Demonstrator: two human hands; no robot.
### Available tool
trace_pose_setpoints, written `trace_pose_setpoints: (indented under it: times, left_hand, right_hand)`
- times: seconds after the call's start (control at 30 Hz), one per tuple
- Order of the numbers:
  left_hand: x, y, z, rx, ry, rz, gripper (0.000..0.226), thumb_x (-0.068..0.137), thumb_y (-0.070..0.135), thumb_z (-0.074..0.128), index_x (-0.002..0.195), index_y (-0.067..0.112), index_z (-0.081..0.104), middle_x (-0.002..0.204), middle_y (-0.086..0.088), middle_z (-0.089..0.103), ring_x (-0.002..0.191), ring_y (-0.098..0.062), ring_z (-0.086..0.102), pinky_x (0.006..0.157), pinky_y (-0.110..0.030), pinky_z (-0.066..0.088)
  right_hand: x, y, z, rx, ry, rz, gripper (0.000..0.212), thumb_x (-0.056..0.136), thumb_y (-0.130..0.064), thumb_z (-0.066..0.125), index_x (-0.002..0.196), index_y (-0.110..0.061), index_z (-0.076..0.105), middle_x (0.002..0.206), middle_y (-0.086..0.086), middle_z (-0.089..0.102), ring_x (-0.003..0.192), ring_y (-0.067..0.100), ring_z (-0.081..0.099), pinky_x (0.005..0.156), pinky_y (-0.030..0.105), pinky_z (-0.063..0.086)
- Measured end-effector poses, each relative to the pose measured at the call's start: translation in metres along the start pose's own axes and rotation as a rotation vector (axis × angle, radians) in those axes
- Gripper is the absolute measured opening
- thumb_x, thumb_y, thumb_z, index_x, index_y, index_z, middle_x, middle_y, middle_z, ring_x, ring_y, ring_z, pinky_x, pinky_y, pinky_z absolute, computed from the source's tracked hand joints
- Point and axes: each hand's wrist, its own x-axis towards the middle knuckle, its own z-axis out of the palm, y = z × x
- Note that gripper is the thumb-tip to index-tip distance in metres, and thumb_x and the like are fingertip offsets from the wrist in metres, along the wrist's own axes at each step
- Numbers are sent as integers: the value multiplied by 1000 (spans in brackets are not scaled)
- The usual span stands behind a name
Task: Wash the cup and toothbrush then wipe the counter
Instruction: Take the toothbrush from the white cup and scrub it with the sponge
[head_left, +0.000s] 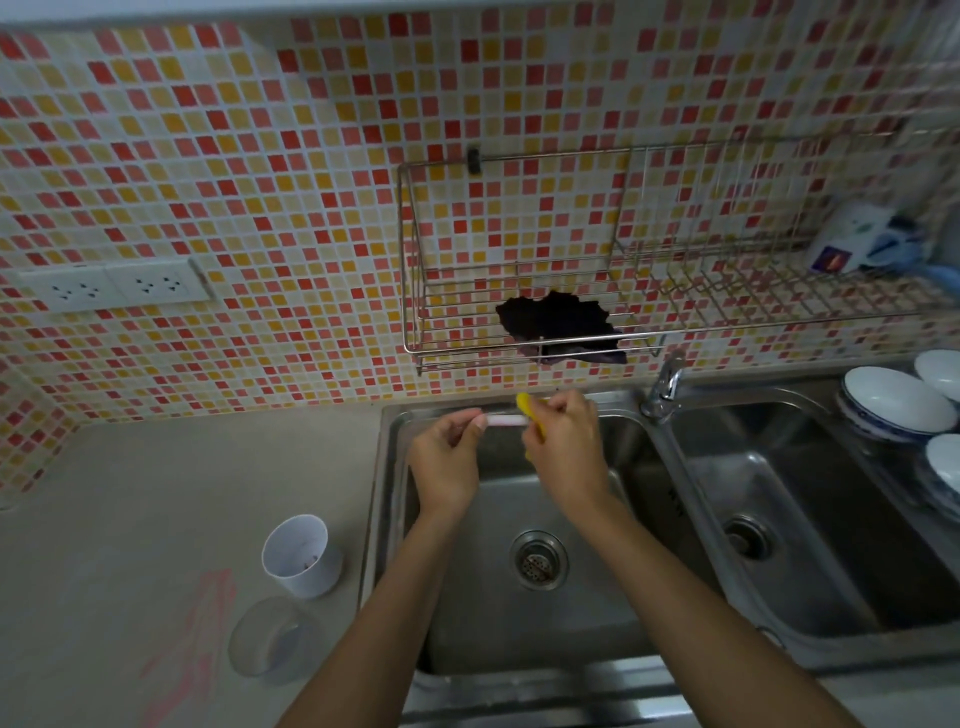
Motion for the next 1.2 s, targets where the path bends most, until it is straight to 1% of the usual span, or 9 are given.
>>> trace_pose_setpoints:
  times: [0.07,0.17,0.33,0.47,0.63,0.73,0.83,1.03,1.2]
  left_hand:
    - [1,2,5,27,-19,8,16,89,18,67,103,14,73,92,5,73,88,-3,67,88,-29,55]
    - [6,2,11,52,-56,15,16,89,18,65,103,17,74,94,7,74,90,-2,67,89,-30,55]
    - [8,4,24,27,-26,-55,11,87,19,68,96,18,75,88,6,75,85,-6,69,89,-38,56]
    - [9,-4,30,-20,-68,-111,8,86,25,69,89,20,76,81,4,76,81,-12,72,87,-45,57]
    - [1,-7,35,-117,-42,-248,15,86,27,68,72,28,75,73,2,75,79,-19,72,89,-48,55]
    - [2,-8,33,-96,-45,-241,25,87,26,67,65,36,74,73,2,75,80,-20,72,88,-49,55]
    - [4,-7,30,-84,-56,-245,25,86,33,68,62,33,72,71,3,75,79,-19,72,89,-48,55]
    - [5,-2,26,-8,-105,-136,14,89,24,65,80,19,75,76,1,75,77,-16,71,86,-45,56]
    - [3,3,25,18,-108,-74,15,89,26,67,74,29,68,75,1,74,76,-13,70,85,-41,56]
  right_hand:
    - [-1,0,0,9,-18,-16,36,85,-9,65,120,-14,65,95,6,50,91,20,44,72,21,32]
    - [-9,-7,3,54,-31,-143,38,84,-8,66,121,-14,63,94,5,48,88,16,42,71,20,33]
    - [2,14,6,77,-2,-65,46,80,-10,71,124,-21,62,105,4,50,96,18,46,75,20,41]
    - [-4,17,11,12,4,-176,54,79,-9,71,130,-19,57,125,7,52,108,25,49,91,31,47]
    - [-7,22,17,48,66,-127,52,80,-9,72,130,-14,58,121,11,54,107,27,50,86,33,52]
    - [-13,20,19,18,53,-172,55,80,-10,72,132,-13,55,119,11,54,107,26,50,83,30,52]
    - [-8,32,13,50,71,-59,57,79,-7,71,132,-19,55,118,9,53,108,25,48,84,31,53]
    - [-18,18,14,52,36,-200,56,82,-11,69,135,-17,53,122,8,55,107,24,50,81,29,51]
    - [-4,31,10,-14,91,-137,47,77,-4,73,121,-18,64,122,4,61,103,27,51,87,35,50]
